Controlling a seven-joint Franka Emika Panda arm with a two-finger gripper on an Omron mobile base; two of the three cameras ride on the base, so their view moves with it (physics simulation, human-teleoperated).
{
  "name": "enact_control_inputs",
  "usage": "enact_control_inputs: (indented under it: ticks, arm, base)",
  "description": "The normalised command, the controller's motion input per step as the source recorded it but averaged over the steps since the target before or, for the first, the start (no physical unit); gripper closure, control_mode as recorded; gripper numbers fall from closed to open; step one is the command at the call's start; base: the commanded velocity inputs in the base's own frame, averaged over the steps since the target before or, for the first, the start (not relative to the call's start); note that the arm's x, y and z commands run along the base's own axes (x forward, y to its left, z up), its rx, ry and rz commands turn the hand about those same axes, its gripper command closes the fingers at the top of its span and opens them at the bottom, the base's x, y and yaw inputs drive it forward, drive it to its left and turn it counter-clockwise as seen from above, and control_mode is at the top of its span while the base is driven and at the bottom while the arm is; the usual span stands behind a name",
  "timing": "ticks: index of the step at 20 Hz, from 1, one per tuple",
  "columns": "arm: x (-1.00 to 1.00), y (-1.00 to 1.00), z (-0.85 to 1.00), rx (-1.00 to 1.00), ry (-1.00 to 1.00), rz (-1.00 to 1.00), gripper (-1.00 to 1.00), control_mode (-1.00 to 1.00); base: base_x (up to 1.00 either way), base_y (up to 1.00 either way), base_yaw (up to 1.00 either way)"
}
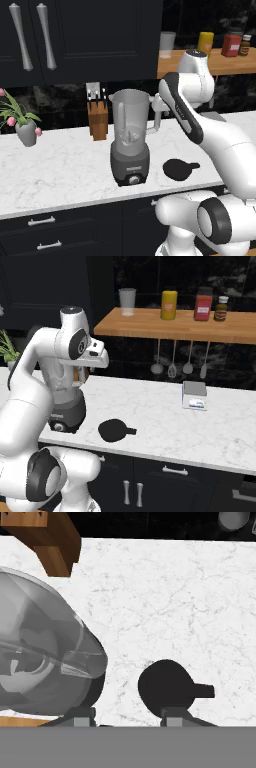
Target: Close the lid blender by securely placing the lid on top.
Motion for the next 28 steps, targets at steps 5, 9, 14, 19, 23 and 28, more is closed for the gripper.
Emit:
enact_control_inputs:
  ticks: [5, 9, 14, 19, 23, 28]
  arm:
    - [0.0, 0.0, -0.05, -0.03, 0.0, 0.0, -1.0, -1.0]
    - [-0.01, -0.7, -0.73, -0.06, -0.21, 0.01, -1.0, -1.0]
    - [-0.25, -0.96, -0.64, 0.0, -0.38, 0.2, -1.0, -1.0]
    - [-0.02, -0.94, -0.33, 0.0, -0.23, 0.46, -1.0, -1.0]
    - [0.0, -0.52, -0.24, -0.05, -0.02, 0.48, -1.0, -1.0]
    - [0.0, -0.21, -0.57, -0.05, -0.01, 0.4, -1.0, -1.0]
  base:
    - [0.0, 0.0, 0.0]
    - [0.0, 0.0, 0.0]
    - [0.0, 0.0, 0.0]
    - [0.0, 0.0, 0.0]
    - [0.0, 0.0, 0.0]
    - [0.0, 0.0, 0.0]
